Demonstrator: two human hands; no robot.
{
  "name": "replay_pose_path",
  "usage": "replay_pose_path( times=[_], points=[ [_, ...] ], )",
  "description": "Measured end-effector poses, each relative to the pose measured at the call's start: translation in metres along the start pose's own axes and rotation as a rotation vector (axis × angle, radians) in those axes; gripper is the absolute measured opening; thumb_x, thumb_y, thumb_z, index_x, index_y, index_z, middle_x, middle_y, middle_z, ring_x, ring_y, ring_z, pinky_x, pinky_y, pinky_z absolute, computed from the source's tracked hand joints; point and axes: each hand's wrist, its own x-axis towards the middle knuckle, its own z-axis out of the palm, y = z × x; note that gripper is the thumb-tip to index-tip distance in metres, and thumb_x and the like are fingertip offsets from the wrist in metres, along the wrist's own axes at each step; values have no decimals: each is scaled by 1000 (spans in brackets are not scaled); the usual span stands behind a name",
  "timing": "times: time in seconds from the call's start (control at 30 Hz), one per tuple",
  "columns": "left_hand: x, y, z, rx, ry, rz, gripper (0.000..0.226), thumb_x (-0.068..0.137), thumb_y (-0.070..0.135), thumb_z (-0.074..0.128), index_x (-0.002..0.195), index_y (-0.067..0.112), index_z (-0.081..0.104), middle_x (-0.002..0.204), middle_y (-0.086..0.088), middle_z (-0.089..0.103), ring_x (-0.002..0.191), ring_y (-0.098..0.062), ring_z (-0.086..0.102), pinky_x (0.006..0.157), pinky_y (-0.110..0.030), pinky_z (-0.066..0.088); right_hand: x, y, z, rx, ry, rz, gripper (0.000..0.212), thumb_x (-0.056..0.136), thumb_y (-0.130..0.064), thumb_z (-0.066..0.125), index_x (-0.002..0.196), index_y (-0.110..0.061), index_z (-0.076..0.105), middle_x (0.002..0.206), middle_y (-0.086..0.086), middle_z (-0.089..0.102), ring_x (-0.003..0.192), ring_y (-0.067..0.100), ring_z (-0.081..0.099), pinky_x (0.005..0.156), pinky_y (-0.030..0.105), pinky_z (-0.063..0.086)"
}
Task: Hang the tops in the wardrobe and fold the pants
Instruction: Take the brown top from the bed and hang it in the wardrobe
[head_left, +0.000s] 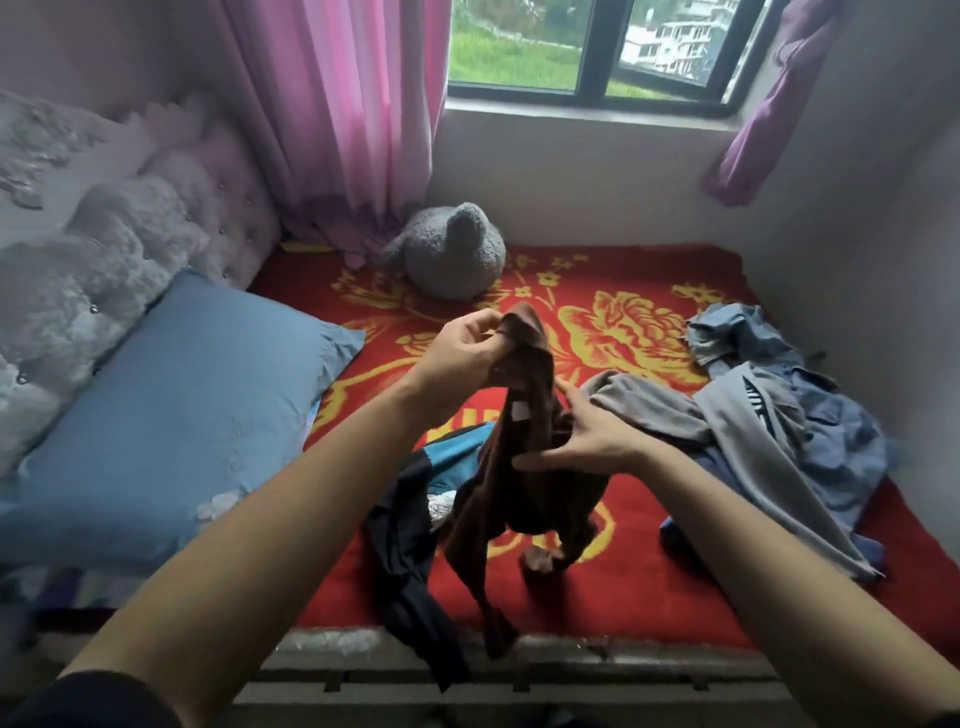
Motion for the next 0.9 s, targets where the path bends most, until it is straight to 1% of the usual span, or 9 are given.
replay_pose_path(
  times=[0.13, 0.23, 0.37, 0.47, 0.53, 0.6, 0.73, 0.8, 0.9],
  points=[
    [-15, 11, 0, 37, -128, -6, 22, 94, 2, 57, 114, 1, 63, 105, -13, 67, 94, -22, 63, 76, -30, 55, 13, -22, 28, 147, 262, -26, 44, 93, -51, 56, 117, -16, 64, 120, 15, 67, 117, 27, 61, 99, 37, 47],
    [-28, -29, -35, 44, 280, -237, 23, 95, 7, 47, 107, 10, 66, 101, -7, 67, 88, -18, 60, 66, -29, 46, 13, -45, 17, 630, 394, 13, 28, 91, -35, 67, 112, -17, 65, 121, 9, 67, 108, 13, 60, 96, 15, 44],
    [-58, -120, -70, -2, 646, -639, 23, 94, 22, 50, 80, 7, 60, 61, -7, 63, 43, -16, 53, 44, -20, 44, -4, -78, -10, 1183, 166, 35, 37, 89, -40, 69, 110, -10, 71, 111, 11, 74, 102, 22, 71, 93, 37, 56],
    [-67, -179, -70, -391, 539, -744, 60, 92, 49, 50, 127, 0, 59, 126, -23, 62, 91, -40, 67, 82, -45, 57, -20, -90, -31, 1398, 48, -72, 36, 88, -42, 66, 103, -11, 78, 113, 14, 72, 106, 24, 70, 84, 35, 59],
    [-62, -195, -58, -632, 396, -742, 74, 88, 69, 36, 131, 15, 61, 137, -17, 57, 126, -42, 51, 91, -46, 51, -28, -84, -41, 1482, 30, -135, 36, 89, -42, 64, 104, -13, 77, 111, 14, 72, 107, 27, 68, 89, 40, 56],
    [-48, -197, -46, -736, 368, -647, 65, 93, 62, 39, 134, 16, 58, 139, -14, 56, 130, -38, 49, 101, -48, 45, -35, -69, -46, 1487, 52, -176, 33, 88, -40, 64, 100, -13, 78, 104, 14, 74, 101, 27, 70, 86, 41, 56],
    [-28, -159, -24, -651, 539, -357, 31, 93, 17, 63, 119, 2, 63, 123, -26, 60, 112, -40, 59, 102, -51, 44, -31, -17, -49, 1277, 152, 77, 34, 78, -33, 69, 102, -9, 73, 97, 15, 72, 88, 27, 70, 80, 36, 57],
    [-22, -133, -24, -334, 592, -186, 11, 85, 5, 70, 95, 9, 66, 98, -20, 64, 88, -29, 63, 84, -40, 52, -29, 20, -51, 736, 145, 236, 24, 86, -31, 66, 98, -9, 67, 90, 10, 67, 79, 21, 65, 76, 32, 53],
    [-21, -94, -17, 97, 489, 35, 27, 81, -11, 65, 84, 16, 64, 81, -2, 63, 75, -11, 58, 71, -25, 50, -27, 72, -46, -256, -266, 348, 23, 89, -41, 66, 85, -18, 64, 83, 1, 62, 77, 17, 58, 69, 27, 45]
  ],
)
